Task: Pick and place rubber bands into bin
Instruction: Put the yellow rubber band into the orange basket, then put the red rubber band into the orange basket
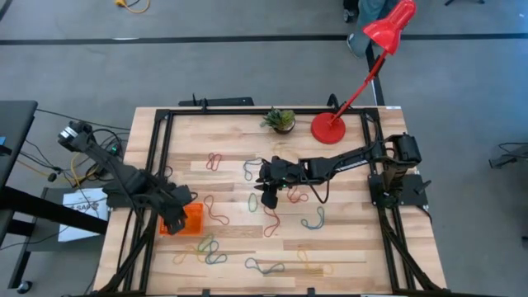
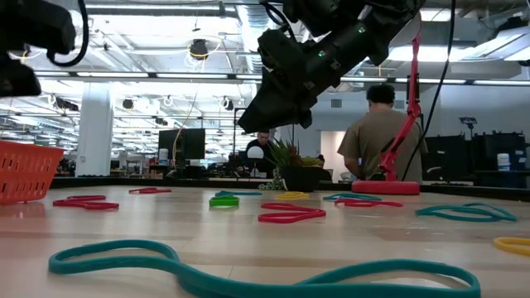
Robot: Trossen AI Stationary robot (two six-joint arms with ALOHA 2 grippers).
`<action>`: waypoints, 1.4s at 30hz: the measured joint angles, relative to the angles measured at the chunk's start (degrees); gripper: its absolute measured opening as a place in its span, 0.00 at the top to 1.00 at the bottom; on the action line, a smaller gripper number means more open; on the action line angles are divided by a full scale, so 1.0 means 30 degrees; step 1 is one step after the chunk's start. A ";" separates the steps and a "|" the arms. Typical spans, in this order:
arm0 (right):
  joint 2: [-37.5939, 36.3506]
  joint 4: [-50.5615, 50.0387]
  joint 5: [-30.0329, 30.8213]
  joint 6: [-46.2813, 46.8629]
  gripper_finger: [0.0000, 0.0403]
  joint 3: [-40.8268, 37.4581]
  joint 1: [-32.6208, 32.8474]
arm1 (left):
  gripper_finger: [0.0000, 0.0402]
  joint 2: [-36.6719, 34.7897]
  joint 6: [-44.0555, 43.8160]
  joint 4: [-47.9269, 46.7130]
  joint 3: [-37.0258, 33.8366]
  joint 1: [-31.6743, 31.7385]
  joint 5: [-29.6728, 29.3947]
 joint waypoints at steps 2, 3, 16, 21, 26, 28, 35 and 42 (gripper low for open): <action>0.0000 0.0035 0.0000 0.0000 0.75 0.0000 -0.0007 | 0.92 0.0041 -0.0007 0.0664 -0.0436 -0.0086 0.0179; 0.0000 0.0035 0.0000 0.0000 0.75 0.0000 -0.0041 | 0.90 0.0053 -0.0007 0.0653 -0.0507 -0.0103 0.0188; 0.0000 0.0115 -0.0006 0.0000 0.75 0.0000 -0.0124 | 0.82 0.0045 0.1114 0.0917 -0.0550 -0.0103 -0.3034; 0.0000 0.0230 0.0000 0.0000 0.75 0.0000 -0.0131 | 0.82 0.0045 0.2499 0.1384 -0.0557 0.0494 -0.8757; 0.0000 0.0849 -0.0007 -0.0007 0.75 0.0000 -0.0131 | 0.82 0.0038 0.1742 0.1501 -0.0557 0.2341 -1.3197; 0.0000 0.1070 -0.0003 -0.0015 0.75 0.0000 -0.0131 | 0.82 0.0043 0.1530 0.1500 -0.0557 0.3368 -1.4125; 0.0000 0.1558 -0.0007 -0.0022 0.75 0.0000 -0.0131 | 0.82 0.0752 0.2893 0.1587 -0.0698 0.7429 -1.4694; 0.0000 0.1536 -0.0007 -0.0022 0.75 0.0000 -0.0131 | 0.82 0.3331 0.4877 0.7278 -0.2962 1.0191 -1.2911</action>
